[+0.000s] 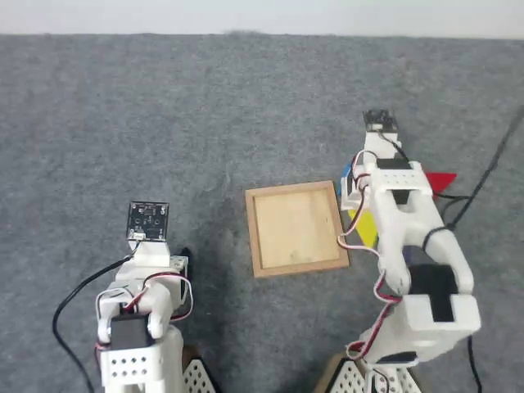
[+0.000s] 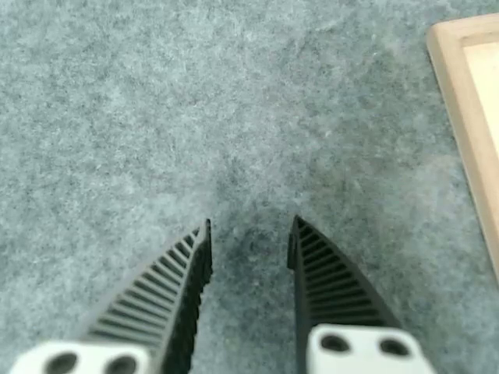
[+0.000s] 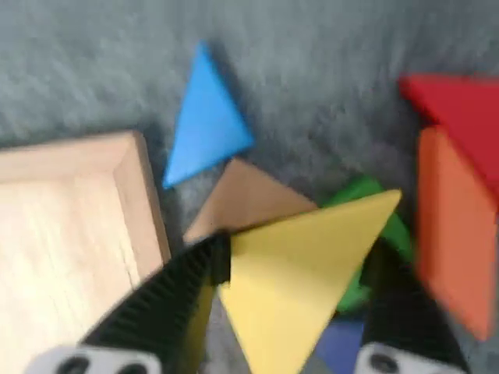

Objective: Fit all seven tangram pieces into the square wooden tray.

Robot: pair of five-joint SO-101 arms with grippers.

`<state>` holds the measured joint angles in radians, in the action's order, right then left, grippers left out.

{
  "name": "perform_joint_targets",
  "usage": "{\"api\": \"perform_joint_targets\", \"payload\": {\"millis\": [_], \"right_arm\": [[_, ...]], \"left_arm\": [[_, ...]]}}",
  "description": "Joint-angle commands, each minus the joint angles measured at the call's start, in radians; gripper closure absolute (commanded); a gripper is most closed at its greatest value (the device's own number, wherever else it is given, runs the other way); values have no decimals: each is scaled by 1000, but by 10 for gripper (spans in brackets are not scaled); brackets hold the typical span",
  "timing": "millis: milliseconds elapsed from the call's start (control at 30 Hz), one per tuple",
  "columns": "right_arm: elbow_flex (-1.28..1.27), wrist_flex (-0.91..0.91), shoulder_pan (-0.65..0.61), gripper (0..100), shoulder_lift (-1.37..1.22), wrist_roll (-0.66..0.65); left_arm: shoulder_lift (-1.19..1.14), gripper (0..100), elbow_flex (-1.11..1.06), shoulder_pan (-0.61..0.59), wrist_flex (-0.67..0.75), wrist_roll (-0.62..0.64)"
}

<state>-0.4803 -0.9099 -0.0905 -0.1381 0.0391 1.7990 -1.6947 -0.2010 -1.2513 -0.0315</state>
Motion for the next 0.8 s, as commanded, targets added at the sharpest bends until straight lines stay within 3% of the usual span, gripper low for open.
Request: {"api": "perform_joint_targets", "payload": {"millis": [0, 300, 533, 767], "right_arm": [[28, -65, 1, 725, -27, -38], [23, -130, -2, 738, -28, -104], [28, -130, 7, 954, -27, -104], [26, -131, 8, 953, 4, -106]], "left_arm": [[11, 850, 12, 6, -6, -9], [11, 850, 12, 6, -6, -9], [11, 850, 12, 6, -6, -9], [11, 850, 12, 6, -6, -9]]}}
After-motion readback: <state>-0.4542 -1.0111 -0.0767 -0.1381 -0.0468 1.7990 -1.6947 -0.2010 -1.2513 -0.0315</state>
